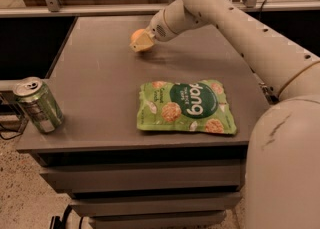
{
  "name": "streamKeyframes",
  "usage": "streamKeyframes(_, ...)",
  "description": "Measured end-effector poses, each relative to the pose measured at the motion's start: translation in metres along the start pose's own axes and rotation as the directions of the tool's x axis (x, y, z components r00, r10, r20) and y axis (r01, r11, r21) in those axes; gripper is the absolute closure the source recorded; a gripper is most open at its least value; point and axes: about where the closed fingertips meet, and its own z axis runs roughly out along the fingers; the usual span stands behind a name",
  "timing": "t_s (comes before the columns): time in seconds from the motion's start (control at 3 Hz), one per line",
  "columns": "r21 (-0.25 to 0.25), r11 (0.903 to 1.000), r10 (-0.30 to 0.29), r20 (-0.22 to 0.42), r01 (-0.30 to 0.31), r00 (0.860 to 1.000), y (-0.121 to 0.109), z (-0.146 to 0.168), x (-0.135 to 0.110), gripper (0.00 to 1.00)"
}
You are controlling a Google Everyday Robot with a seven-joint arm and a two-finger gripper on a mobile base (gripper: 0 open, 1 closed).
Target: Move orange near green rice chip bag
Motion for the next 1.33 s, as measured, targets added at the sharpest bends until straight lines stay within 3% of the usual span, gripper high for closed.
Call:
streamKeyframes(0.33,-0.019,0.9996,-0.019,0.0,0.019,1.0,0.007,-0.041,0.01,1.0)
streamKeyframes(1.0,-0.031,0.9987,-0.041,-0.022,0.041,0.999,0.032,-0.114,0.055,1.0)
streamKeyframes(1.33,-0.02,0.9995,-0.026,-0.031,0.026,0.999,0.041,-0.143,0.084,1.0)
